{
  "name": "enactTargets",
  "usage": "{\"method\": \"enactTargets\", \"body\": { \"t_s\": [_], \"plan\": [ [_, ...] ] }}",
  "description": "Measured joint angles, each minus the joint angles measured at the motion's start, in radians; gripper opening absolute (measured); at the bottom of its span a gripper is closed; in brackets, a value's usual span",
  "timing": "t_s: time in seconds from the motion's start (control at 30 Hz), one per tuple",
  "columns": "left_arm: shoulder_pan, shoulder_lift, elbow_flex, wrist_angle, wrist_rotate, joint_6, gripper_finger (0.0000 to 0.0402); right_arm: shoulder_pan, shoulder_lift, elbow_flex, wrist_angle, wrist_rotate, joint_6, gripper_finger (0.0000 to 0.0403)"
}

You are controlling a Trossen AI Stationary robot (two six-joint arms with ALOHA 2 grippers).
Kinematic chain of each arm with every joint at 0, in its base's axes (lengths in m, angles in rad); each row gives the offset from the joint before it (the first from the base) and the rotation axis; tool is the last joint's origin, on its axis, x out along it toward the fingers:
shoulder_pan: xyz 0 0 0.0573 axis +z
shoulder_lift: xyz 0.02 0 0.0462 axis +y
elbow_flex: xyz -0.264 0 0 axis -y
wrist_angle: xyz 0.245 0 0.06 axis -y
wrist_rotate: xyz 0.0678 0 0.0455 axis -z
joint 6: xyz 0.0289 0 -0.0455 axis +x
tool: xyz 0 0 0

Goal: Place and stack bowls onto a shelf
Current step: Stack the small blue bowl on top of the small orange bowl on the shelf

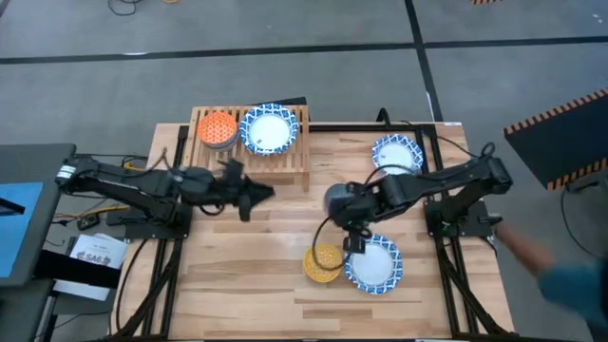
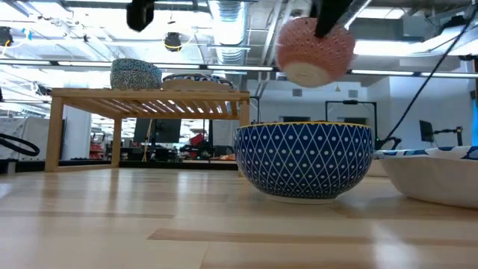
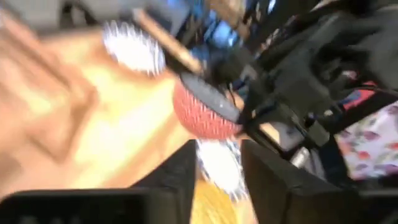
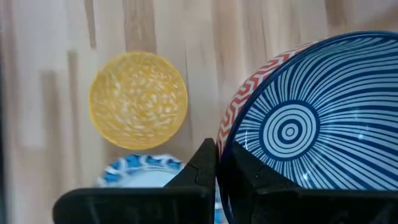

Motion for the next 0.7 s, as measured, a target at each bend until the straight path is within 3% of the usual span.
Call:
{"method": "enactTargets", "body": {
  "t_s": [0.2, 0.3, 0.7],
  "plan": [
    [-0.008, 0.127, 0.000, 0.023, 0.020, -0.282, 0.0194, 0.030, 0.146, 0.156, -0.052, 0.103, -0.270, 0.0037],
    [0.009, 0.174, 0.000, 0.067, 0.018, -0.329, 0.0219, 0.033, 0.197, 0.206, -0.069, 0.124, -0.358, 0.0037],
    [0.024, 0.244, 0.000, 0.110, 0.022, -0.398, 0.0231, 0.025, 0.282, 0.287, -0.090, 0.123, -0.562, 0.0037]
  ]
}}
